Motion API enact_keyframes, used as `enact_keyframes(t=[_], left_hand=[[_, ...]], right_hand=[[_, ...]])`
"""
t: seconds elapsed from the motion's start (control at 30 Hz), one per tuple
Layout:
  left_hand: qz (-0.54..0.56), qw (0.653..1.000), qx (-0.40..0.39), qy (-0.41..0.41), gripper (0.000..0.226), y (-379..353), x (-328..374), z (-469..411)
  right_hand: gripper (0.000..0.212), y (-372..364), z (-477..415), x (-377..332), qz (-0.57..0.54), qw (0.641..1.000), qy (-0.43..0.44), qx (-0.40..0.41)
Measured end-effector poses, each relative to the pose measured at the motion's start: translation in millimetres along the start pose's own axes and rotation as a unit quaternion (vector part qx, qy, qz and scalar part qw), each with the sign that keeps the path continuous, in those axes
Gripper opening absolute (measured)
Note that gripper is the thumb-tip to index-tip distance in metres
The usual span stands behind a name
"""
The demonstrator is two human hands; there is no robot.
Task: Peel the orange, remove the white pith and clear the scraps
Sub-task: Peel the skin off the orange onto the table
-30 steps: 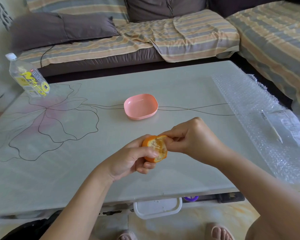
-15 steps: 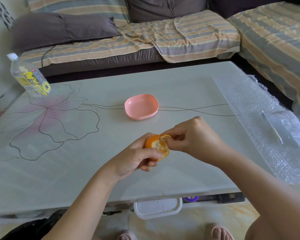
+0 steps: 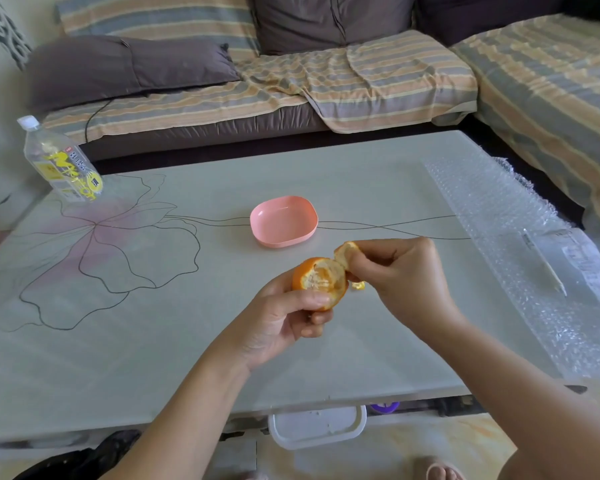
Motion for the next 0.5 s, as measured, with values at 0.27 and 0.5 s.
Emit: enact_keyframes(t=[0.27, 0.5], left_hand=[[0.139, 0.986, 0.064, -0.059, 0.059, 7.1, 7.9, -14.0], [0.171, 0.981, 0.084, -0.025, 0.067, 17.4, -1.8, -18.5]], right_hand=[[0.025, 13.0, -13.2, 8.5, -0.072, 0.996, -0.048, 0.032], [0.021, 12.8, -42.7, 55.3, 0.324, 0.944, -0.059, -0.024]])
Point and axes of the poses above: each hand's wrist, its own z-axis away from the middle knuckle, its own y-axis out of the back of the hand, x = y × z, the point moved 9 cm from there along -z, towards the middle knuckle, and after that the axes turned 4 degrees about -y, right-handed, at the moved point
